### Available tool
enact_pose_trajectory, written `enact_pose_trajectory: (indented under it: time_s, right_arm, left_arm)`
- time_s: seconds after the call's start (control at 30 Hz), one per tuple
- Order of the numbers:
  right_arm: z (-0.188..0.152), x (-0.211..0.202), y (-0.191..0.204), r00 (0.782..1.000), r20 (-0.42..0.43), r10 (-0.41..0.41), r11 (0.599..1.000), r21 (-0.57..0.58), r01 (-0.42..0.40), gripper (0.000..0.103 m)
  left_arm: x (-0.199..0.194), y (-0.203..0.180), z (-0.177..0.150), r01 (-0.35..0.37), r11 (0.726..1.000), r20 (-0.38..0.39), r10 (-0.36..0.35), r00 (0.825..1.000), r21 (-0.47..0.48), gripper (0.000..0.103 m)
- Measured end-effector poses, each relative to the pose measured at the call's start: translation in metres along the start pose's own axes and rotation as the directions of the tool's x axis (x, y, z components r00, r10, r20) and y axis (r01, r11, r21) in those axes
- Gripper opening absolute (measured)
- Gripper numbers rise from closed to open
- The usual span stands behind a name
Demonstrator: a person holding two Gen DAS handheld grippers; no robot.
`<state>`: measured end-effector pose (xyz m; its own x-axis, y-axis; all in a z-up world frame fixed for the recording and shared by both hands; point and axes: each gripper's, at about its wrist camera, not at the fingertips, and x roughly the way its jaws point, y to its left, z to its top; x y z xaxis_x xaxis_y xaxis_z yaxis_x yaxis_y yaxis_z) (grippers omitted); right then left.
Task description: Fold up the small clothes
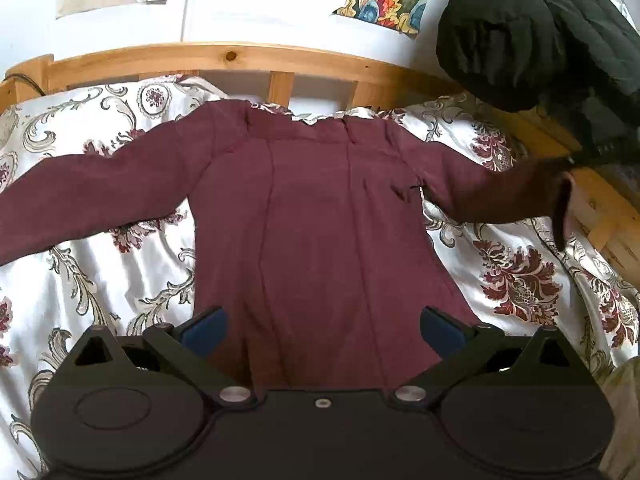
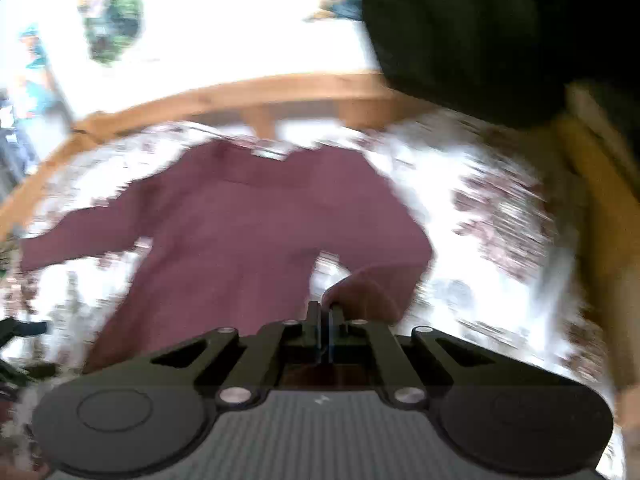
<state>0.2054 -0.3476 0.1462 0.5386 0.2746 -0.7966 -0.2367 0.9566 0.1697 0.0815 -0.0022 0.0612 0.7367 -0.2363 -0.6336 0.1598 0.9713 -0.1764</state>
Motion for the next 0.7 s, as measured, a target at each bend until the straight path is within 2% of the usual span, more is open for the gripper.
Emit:
enact_pose_trajectory:
  time_s: [0.1, 0.23, 0.43, 0.53, 0.6, 0.67, 0.7]
  right_arm:
    - [0.01, 0.016, 0.041, 0.996, 0.03, 0.089, 0.996, -0.02, -0.088, 0.004]
    - [0.017, 0.059, 0.088, 0.982, 0.032, 0.184, 0.982, -0.046, -0.183, 0.004]
    - [0.009, 0.122, 0.14, 0.976, 0.038, 0.215, 0.975, -0.074, -0.212, 0.004]
    - [-0.002, 0.147, 0.156, 0.979, 0.062, 0.196, 0.976, -0.107, -0.188, 0.005]
    - [-0.012, 0.158, 0.164, 0.977, 0.067, 0.2, 0.974, -0.124, -0.191, 0.013]
    - [-0.022, 0.162, 0.165, 0.969, 0.074, 0.236, 0.966, -0.13, -0.225, 0.034]
    - [-0.026, 0.163, 0.166, 0.966, 0.082, 0.244, 0.963, -0.139, -0.231, 0.04]
  left_arm:
    - [-0.003, 0.002, -0.001, -0.005, 1.0, 0.007, 0.005, 1.0, -0.001, 0.102]
    - [-0.006, 0.006, -0.002, -0.022, 1.0, 0.008, 0.022, 1.0, -0.02, 0.102]
    - [-0.004, 0.016, -0.003, -0.046, 0.998, -0.003, 0.046, 0.999, -0.05, 0.102]
    - [0.0, 0.018, -0.004, -0.056, 0.997, -0.018, 0.056, 0.998, -0.055, 0.102]
    - [0.003, 0.019, -0.004, -0.064, 0.997, -0.029, 0.063, 0.998, -0.052, 0.102]
    - [0.007, 0.019, -0.004, -0.073, 0.996, -0.04, 0.071, 0.997, -0.045, 0.102]
    - [0.009, 0.019, -0.005, -0.077, 0.996, -0.045, 0.075, 0.996, -0.043, 0.102]
